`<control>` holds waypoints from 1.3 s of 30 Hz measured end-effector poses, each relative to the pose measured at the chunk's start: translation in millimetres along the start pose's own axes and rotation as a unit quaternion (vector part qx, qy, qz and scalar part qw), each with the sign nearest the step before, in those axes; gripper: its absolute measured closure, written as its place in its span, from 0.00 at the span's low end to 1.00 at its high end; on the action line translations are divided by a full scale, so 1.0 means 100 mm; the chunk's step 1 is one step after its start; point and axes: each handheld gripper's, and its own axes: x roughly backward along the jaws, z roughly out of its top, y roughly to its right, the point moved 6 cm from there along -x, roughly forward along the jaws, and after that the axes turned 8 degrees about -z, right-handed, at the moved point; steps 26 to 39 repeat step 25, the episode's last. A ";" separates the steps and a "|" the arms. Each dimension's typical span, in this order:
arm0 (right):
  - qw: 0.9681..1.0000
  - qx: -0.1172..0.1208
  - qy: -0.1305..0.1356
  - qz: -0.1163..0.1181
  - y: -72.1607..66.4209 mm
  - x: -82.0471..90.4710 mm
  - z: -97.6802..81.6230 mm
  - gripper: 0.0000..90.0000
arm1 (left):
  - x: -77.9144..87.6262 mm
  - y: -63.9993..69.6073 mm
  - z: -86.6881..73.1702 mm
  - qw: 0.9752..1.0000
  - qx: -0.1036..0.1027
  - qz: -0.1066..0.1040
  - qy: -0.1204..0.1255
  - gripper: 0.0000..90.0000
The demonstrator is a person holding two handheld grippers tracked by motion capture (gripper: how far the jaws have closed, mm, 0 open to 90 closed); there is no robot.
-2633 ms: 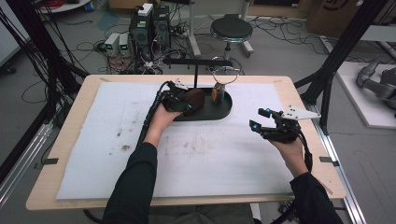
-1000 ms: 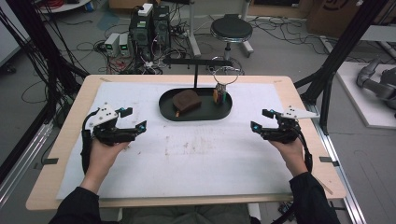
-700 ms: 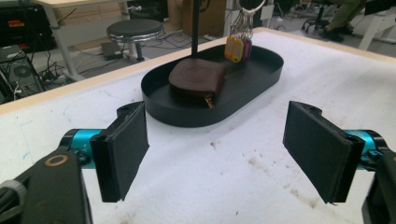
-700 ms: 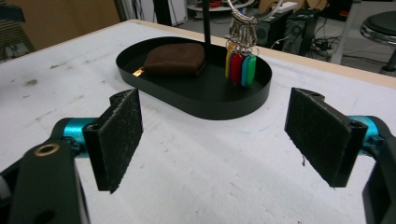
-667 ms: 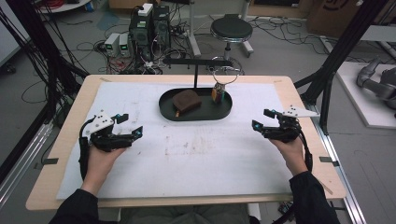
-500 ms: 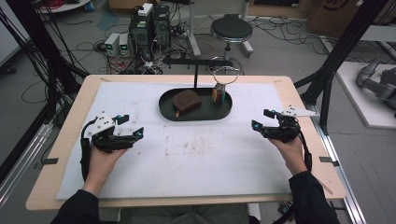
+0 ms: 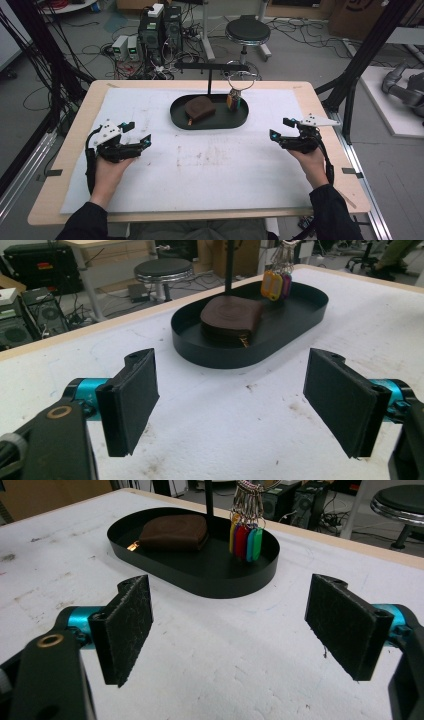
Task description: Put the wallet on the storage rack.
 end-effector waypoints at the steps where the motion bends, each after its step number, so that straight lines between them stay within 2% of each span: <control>1: 1.000 0.001 0.001 0.001 0.00 0.00 0.00 0.22 | 0.00 -0.01 0.00 1.000 0.000 0.001 0.001 0.24; 39: 1.000 0.006 -0.007 -0.006 0.02 0.04 -0.07 0.22 | -0.07 -0.05 -0.02 1.000 0.002 0.003 -0.007 0.24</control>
